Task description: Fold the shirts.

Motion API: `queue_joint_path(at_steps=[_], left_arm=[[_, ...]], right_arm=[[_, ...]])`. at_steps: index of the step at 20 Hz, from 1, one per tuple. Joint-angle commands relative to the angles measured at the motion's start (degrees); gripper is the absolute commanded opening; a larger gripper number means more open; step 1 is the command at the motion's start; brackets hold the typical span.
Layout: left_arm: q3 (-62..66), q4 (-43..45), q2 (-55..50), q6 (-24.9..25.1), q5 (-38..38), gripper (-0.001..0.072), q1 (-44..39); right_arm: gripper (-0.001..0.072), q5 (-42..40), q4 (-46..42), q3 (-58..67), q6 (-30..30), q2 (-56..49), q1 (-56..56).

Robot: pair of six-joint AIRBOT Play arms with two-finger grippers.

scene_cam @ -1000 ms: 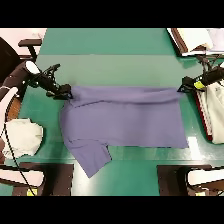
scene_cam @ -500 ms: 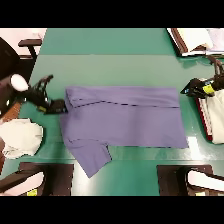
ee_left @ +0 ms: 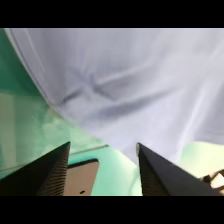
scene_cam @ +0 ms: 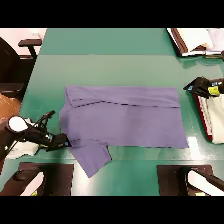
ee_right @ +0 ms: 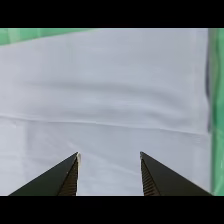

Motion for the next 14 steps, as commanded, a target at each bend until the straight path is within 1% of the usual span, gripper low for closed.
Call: queue_joint_path(at_steps=[1, 7, 9, 10, 11, 12, 14], left_arm=[[-4.6, -2.3, 1.5, -0.3, 1.9, 0.0495, 0.0], [-9.1, -9.6, 1.5, -0.5, 11.5, 0.0494, 0.0], [-9.3, -11.4, 1.5, 0.0, 13.6, 0.0492, 0.0], [-9.3, -12.6, 1.5, 0.1, 13.9, 0.0304, 0.0], [-9.2, -13.8, 1.5, 1.9, 13.8, 0.0016, 0.0], [-9.2, -15.1, 1.5, 3.4, 13.6, 0.0022, 0.0], [-9.1, -15.5, 1.6, 3.4, 11.8, 0.0021, 0.0]], right_arm=[[0.044, -0.5, 1.7, -0.3, 0.0, 0.7, 0.1], [0.0439, -0.6, 1.6, -0.3, 0.0, 0.7, 0.1], [0.0439, -0.5, 1.6, -0.3, 0.0, 0.7, 0.1], [0.0439, -0.2, 1.6, -0.3, 0.0, 0.7, 0.0], [0.0439, 0.5, 1.5, -0.3, 0.0, 0.7, 0.0], [0.0438, 1.6, 0.9, -0.3, 0.0, 0.7, -0.2], [0.0438, 6.3, -2.7, -0.4, 0.0, 0.7, -1.3]])
